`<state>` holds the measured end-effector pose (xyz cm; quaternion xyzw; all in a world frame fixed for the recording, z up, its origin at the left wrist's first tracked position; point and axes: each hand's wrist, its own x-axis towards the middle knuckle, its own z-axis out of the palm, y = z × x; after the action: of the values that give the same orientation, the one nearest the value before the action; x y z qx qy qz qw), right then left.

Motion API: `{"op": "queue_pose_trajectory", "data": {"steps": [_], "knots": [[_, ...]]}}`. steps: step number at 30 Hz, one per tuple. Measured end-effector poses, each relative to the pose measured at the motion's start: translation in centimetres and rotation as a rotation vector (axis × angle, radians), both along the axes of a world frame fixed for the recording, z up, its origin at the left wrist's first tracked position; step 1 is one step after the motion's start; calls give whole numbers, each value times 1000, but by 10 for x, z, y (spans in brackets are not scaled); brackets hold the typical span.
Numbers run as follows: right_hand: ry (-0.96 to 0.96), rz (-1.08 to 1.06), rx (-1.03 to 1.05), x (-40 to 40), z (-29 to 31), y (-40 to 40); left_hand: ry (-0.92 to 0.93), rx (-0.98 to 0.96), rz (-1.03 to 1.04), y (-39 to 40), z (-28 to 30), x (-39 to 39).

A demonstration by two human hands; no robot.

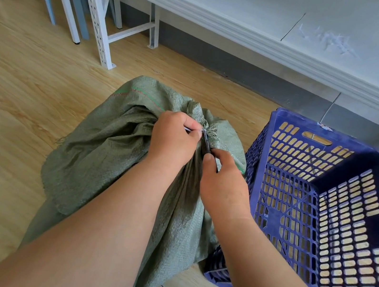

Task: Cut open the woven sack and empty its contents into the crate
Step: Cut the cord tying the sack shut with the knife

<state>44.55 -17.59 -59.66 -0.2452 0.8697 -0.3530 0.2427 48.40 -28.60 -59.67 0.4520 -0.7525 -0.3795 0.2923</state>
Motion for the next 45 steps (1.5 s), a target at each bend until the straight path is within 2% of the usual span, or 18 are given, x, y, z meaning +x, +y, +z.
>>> {"op": "queue_pose_trajectory", "data": {"steps": [15, 31, 34, 38, 42, 45], "knots": [[-49, 16, -11, -3, 1, -4, -7, -5, 6, -3, -2, 0], [-348, -13, -112, -24, 13, -10, 4, -56, -89, -6, 1, 5], [-350, 16, -142, -27, 12, -7, 8, -43, -119, -7, 1, 9], [-369, 32, -209, -27, 9, -3, -46, -34, -119, -6, 0, 12], [-422, 31, -246, -28, 7, 1, -252, -13, -115, -6, 0, 12], [-445, 40, -248, -27, 4, 3, -209, -19, -124, -6, -1, 13]]}}
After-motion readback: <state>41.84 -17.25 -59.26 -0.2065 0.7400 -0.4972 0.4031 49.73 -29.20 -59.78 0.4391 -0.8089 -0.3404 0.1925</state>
